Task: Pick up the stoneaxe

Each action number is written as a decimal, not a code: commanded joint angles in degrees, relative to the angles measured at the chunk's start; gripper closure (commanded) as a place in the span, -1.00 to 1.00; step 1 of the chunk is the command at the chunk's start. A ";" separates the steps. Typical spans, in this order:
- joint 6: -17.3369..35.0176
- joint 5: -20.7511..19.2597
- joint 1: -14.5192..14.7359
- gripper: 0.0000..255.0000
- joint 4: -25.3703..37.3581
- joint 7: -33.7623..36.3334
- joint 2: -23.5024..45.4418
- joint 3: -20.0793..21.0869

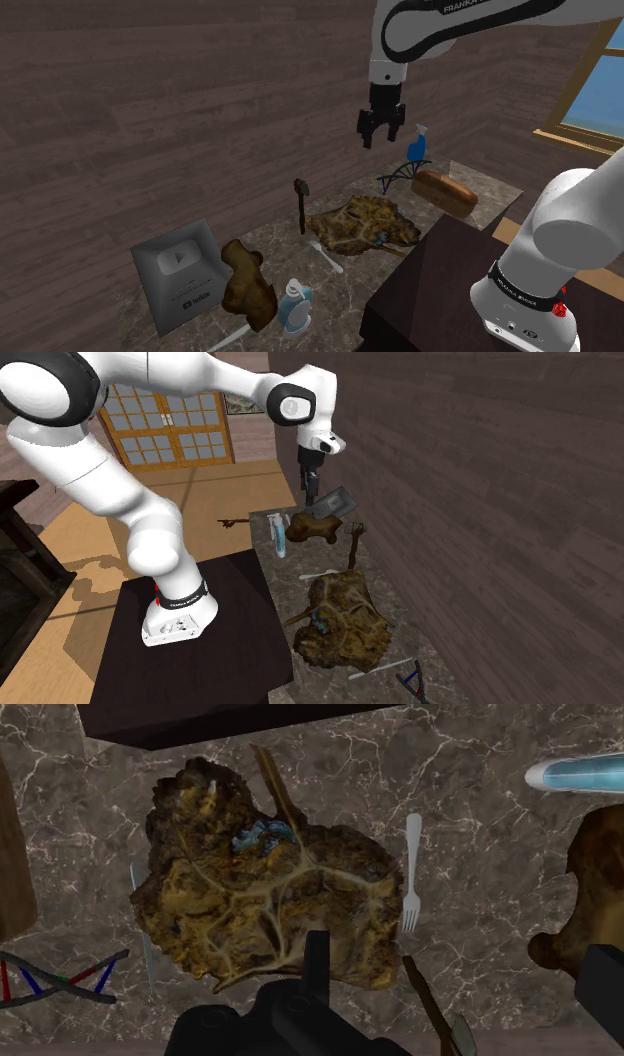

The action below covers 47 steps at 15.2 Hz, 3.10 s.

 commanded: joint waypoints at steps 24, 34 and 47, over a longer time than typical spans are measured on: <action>5.83 -2.62 3.78 -1.00 49.04 12.54 59.36 2.15; 5.49 -2.90 4.44 -1.00 60.19 13.46 70.74 1.82; 6.22 -2.92 4.45 1.00 60.14 13.43 71.43 1.80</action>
